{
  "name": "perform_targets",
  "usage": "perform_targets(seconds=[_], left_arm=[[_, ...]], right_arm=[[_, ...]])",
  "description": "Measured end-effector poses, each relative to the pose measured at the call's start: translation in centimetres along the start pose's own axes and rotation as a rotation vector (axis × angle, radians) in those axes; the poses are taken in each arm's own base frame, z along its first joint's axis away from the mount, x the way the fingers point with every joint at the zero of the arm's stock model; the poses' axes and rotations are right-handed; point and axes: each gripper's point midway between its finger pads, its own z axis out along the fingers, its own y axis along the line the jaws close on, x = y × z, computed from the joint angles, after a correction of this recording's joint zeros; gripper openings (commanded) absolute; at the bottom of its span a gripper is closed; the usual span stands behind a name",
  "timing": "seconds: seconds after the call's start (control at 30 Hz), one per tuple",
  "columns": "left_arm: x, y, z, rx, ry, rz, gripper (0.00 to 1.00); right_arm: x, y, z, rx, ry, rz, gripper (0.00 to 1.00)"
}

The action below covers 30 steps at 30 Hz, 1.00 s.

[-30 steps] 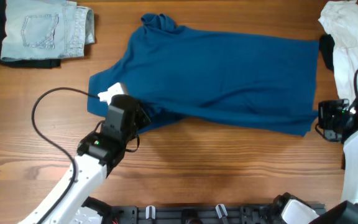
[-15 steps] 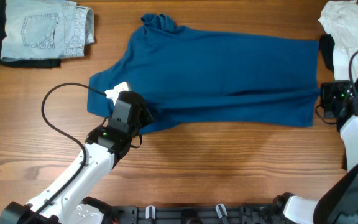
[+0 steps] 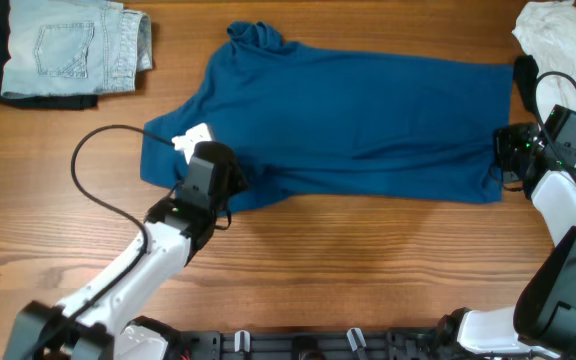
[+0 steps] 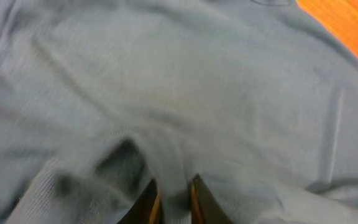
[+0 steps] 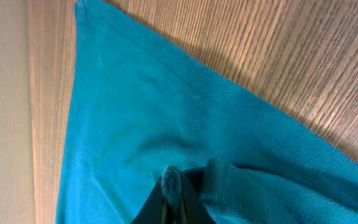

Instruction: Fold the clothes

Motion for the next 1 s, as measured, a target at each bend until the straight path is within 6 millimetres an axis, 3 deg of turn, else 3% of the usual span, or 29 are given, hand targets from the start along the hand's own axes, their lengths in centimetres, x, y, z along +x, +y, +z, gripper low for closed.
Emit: perform_targets(seconds=[0.13, 0.2, 0.23, 0.3, 0.33, 0.37, 0.4, 0.57, 0.7, 0.9, 1.0], left_arm=[[-0.1, -0.2, 1.2, 0.006, -0.018, 0.018, 0.22], [-0.2, -0.3, 1.7, 0.012, -0.026, 0.024, 0.42], [-0.3, -0.3, 2.0, 0.013, -0.03, 0.029, 0.44], [-0.4, -0.1, 2.4, 0.01, -0.034, 0.026, 0.48], [-0.5, 0.0, 2.6, 0.006, -0.036, 0.022, 0.56], [-0.6, 0.2, 2.7, 0.001, -0.036, 0.019, 0.66], [-0.7, 0.5, 2.7, -0.005, -0.038, 0.022, 0.75], [-1.4, 1.5, 2.7, -0.026, -0.048, 0.002, 0.79], [-1.7, 2.0, 1.3, -0.033, -0.026, 0.012, 0.75], [-2.1, 0.6, -2.8, 0.006, 0.042, 0.019, 0.69], [-1.2, -0.1, -4.2, 0.04, 0.11, -0.029, 0.66]], right_arm=[[-0.2, -0.1, 0.0, 0.006, -0.01, 0.0, 0.07], [-0.2, -0.1, 0.0, 0.006, -0.011, 0.0, 0.22], [-0.2, -0.1, 0.0, 0.006, -0.012, 0.0, 0.31], [-0.2, 0.0, 0.0, 0.006, -0.016, -0.004, 0.63], [-0.2, 0.1, 0.0, 0.001, -0.019, -0.014, 0.87], [-0.4, 0.4, 0.0, -0.009, -0.026, -0.029, 1.0], [-0.5, 0.8, 0.0, -0.023, -0.034, -0.05, 1.0], [-1.1, 2.1, -0.1, -0.064, -0.052, -0.196, 1.0], [-0.8, 2.6, -0.8, -0.035, -0.007, -0.274, 0.99], [-0.9, 6.8, -2.3, -0.154, 0.044, -0.348, 0.99], [0.1, 7.8, -2.7, -0.206, 0.096, -0.364, 0.99]])
